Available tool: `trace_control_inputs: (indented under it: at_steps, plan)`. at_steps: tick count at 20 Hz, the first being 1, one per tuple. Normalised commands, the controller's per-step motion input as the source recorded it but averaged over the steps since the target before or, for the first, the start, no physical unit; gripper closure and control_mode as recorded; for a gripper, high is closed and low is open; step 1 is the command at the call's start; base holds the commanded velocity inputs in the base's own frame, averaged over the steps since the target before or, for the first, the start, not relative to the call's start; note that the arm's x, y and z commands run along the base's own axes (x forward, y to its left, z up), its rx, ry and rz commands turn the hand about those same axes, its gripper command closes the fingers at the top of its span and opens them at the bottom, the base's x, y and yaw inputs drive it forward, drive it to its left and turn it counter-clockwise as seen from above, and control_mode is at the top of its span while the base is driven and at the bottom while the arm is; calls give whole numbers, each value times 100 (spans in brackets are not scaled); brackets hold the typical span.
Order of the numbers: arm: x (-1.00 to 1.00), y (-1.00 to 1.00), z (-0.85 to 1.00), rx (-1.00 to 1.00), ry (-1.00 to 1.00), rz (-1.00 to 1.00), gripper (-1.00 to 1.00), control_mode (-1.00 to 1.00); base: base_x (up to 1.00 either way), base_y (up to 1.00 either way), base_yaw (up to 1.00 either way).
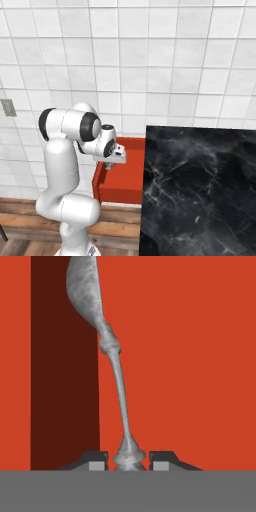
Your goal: Organize the utensils by type. Pick up the wooden spoons from the counter and place them in the open cabinet. Then pick up the metallic utensils from the counter and place them in the open drawer.
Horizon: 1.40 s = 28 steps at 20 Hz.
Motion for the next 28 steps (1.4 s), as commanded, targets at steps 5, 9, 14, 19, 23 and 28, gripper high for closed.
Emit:
trace_control_inputs:
  at_steps: [5, 9, 14, 19, 23, 28]
  plan:
    - [0, 41, -13, 0, 0, 0, 100, -100, 0, 0, 0]
    - [0, 46, -8, 0, -1, 0, 100, -100, 0, 0, 0]
    - [0, 49, -18, 0, 0, 0, 100, -100, 0, 0, 0]
    - [1, 55, -18, 0, -1, 0, 100, -100, 0, 0, 0]
    - [2, 59, -17, 0, 0, 0, 100, -100, 0, 0, 0]
    - [5, 57, -18, 0, 0, 0, 100, -100, 0, 0, 0]
